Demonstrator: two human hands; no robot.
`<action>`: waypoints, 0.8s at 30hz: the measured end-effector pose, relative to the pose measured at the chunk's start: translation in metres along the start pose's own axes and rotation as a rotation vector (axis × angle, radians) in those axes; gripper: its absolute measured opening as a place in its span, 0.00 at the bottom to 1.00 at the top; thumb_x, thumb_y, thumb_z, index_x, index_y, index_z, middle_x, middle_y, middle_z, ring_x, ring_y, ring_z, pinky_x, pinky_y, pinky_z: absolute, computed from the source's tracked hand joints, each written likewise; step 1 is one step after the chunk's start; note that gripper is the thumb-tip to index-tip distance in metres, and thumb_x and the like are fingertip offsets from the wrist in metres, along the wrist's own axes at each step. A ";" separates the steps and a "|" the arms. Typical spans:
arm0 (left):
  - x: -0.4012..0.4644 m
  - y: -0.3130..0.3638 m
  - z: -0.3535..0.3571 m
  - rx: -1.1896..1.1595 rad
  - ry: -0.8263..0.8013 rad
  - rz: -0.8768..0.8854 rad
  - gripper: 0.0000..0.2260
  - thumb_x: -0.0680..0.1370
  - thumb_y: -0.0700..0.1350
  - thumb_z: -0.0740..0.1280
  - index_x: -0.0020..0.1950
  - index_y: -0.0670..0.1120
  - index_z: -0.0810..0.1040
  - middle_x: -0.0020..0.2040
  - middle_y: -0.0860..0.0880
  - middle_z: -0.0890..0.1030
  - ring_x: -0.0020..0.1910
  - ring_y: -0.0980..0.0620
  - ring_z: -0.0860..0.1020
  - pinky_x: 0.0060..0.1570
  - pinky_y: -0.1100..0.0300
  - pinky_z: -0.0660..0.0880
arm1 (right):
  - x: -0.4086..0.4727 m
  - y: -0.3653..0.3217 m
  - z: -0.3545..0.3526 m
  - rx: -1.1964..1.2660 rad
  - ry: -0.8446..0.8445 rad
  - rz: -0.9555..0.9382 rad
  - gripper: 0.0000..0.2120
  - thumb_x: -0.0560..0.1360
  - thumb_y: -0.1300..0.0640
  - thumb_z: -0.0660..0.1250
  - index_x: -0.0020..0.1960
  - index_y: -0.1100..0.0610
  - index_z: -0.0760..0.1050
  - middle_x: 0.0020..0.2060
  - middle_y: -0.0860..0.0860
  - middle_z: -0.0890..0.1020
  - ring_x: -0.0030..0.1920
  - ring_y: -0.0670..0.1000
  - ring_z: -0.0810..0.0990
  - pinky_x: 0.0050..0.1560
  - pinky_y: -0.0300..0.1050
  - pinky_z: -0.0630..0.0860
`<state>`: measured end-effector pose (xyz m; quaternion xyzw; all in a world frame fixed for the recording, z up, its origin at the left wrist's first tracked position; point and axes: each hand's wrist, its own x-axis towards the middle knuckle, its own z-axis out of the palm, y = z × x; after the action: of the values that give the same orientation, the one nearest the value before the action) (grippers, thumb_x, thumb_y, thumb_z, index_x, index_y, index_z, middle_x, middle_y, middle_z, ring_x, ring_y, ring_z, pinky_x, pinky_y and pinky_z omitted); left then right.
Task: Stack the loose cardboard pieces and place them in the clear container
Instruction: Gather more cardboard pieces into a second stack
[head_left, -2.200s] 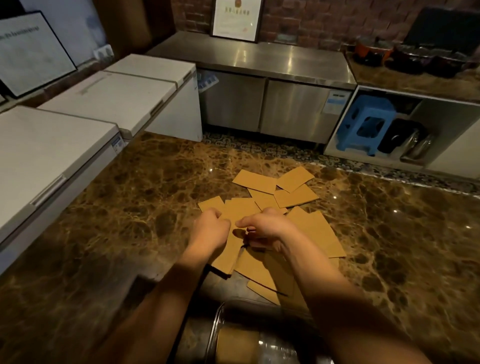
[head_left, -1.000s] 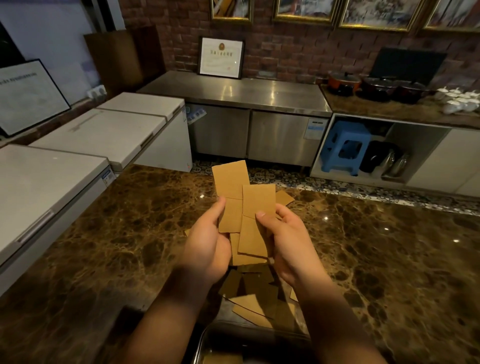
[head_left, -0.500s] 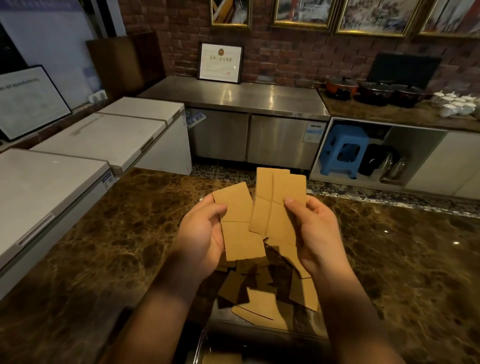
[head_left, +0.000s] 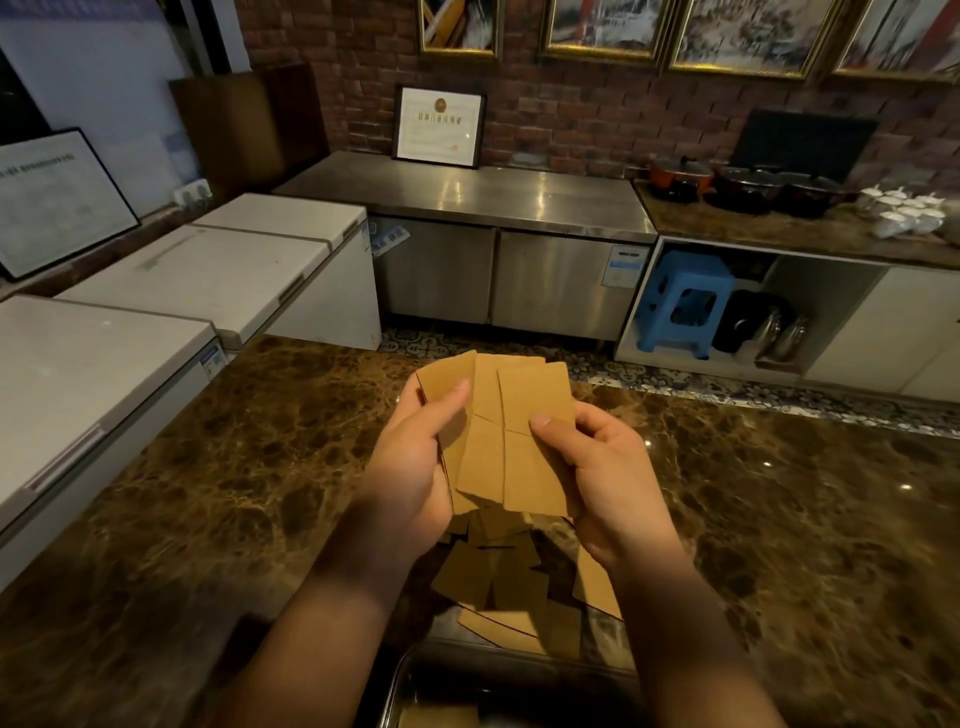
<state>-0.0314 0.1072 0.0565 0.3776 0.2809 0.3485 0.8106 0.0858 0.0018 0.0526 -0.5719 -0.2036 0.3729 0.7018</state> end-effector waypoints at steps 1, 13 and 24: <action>0.000 -0.002 0.000 0.012 -0.006 -0.021 0.12 0.77 0.45 0.69 0.60 0.55 0.79 0.48 0.49 0.87 0.46 0.48 0.86 0.36 0.51 0.83 | -0.001 0.002 0.002 -0.010 -0.009 0.000 0.08 0.77 0.60 0.70 0.56 0.59 0.82 0.47 0.56 0.88 0.48 0.56 0.87 0.46 0.52 0.85; 0.001 -0.006 -0.013 -0.077 -0.137 -0.062 0.18 0.82 0.43 0.55 0.66 0.61 0.73 0.52 0.42 0.87 0.50 0.42 0.86 0.41 0.46 0.83 | 0.002 -0.002 -0.006 0.116 0.022 0.115 0.12 0.81 0.53 0.65 0.47 0.51 0.87 0.48 0.56 0.88 0.49 0.54 0.88 0.48 0.54 0.84; 0.012 -0.041 -0.034 0.072 -0.114 -0.097 0.18 0.81 0.41 0.63 0.67 0.59 0.77 0.55 0.44 0.86 0.51 0.44 0.85 0.39 0.51 0.83 | 0.009 0.048 0.022 -0.515 -0.018 -0.025 0.09 0.73 0.50 0.75 0.46 0.53 0.79 0.50 0.51 0.83 0.48 0.48 0.84 0.40 0.47 0.83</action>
<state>-0.0343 0.1113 0.0023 0.4118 0.2645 0.2763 0.8271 0.0620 0.0259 0.0118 -0.7257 -0.3051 0.3053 0.5358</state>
